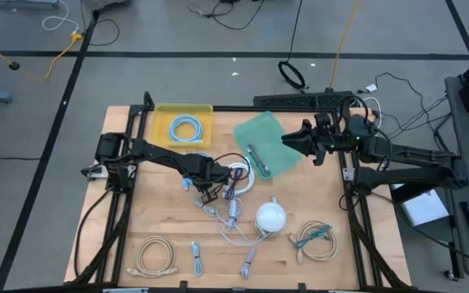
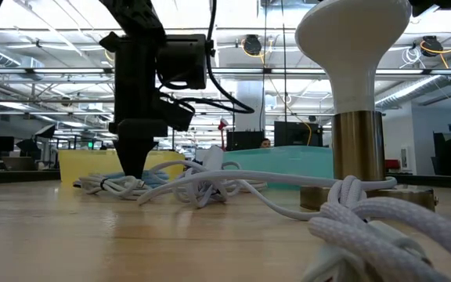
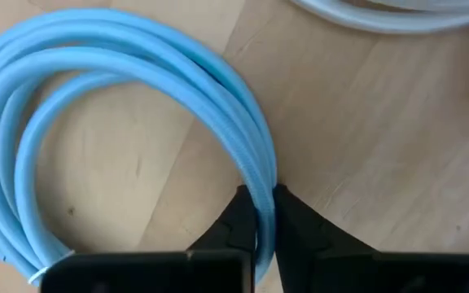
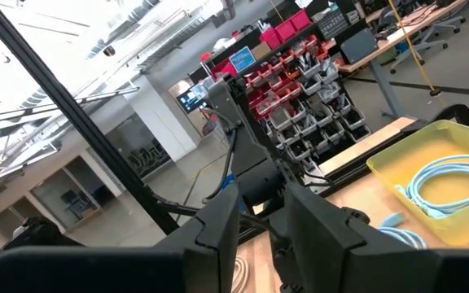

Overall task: Pick & Place USB Port
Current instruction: Put the blue HDMI cable into the yellow bin

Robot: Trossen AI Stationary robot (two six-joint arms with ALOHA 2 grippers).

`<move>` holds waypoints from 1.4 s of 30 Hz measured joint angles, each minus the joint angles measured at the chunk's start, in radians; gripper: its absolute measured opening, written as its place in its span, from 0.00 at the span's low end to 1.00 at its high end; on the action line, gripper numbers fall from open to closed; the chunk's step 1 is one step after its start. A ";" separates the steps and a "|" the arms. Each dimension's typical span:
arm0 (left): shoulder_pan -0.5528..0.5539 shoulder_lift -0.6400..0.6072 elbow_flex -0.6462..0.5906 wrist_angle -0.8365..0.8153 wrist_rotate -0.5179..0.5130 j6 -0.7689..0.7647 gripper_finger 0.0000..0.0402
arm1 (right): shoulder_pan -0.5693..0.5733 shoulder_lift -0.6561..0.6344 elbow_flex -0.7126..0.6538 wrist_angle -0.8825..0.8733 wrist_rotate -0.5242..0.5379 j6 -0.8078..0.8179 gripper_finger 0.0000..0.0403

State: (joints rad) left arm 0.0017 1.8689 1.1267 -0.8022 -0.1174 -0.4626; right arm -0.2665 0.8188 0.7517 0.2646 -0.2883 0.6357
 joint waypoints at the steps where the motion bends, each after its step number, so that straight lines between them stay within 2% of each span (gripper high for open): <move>1: 0.001 -0.008 0.000 0.003 0.003 -0.012 0.04 | 0.000 0.000 0.000 0.000 0.000 0.000 0.23; 5: 0.001 -0.066 0.018 -0.004 0.013 -0.083 0.03 | 0.000 0.000 0.000 0.000 -0.001 0.003 0.23; 11: -0.015 -0.238 0.099 -0.042 -0.015 -0.191 0.03 | 0.000 0.000 0.000 -0.007 0.000 -0.001 0.23; 14: -0.028 -0.312 0.184 -0.168 -0.093 -0.222 0.03 | 0.000 0.000 0.000 -0.008 0.001 -0.014 0.23; 17: -0.022 -0.347 0.288 -0.379 -0.245 -0.230 0.03 | 0.000 0.000 0.000 -0.008 0.026 -0.023 0.23; 19: 0.016 -0.355 0.340 -0.484 -0.335 -0.230 0.03 | 0.000 0.001 0.000 -0.008 0.053 -0.030 0.23; 22: 0.118 -0.367 0.365 -0.508 -0.360 -0.202 0.03 | 0.000 0.012 0.000 0.003 0.058 -0.036 0.23; 26: 0.273 -0.356 0.322 -0.454 -0.326 -0.118 0.03 | 0.000 0.035 0.000 0.020 0.052 -0.034 0.23; 34: 0.545 -0.348 0.149 -0.106 -0.143 0.068 0.03 | 0.036 0.050 0.000 0.016 0.050 -0.019 0.23; 38: 0.627 -0.348 0.090 0.004 -0.076 0.069 0.03 | 0.061 0.050 0.000 0.015 0.050 -0.018 0.23; 42: 0.649 -0.348 0.041 0.094 -0.030 0.031 0.03 | 0.074 0.050 0.000 0.015 0.050 -0.012 0.23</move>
State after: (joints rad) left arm 0.6506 1.5210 1.1675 -0.7078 -0.1470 -0.4319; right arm -0.1921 0.8692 0.7517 0.2798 -0.2379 0.6235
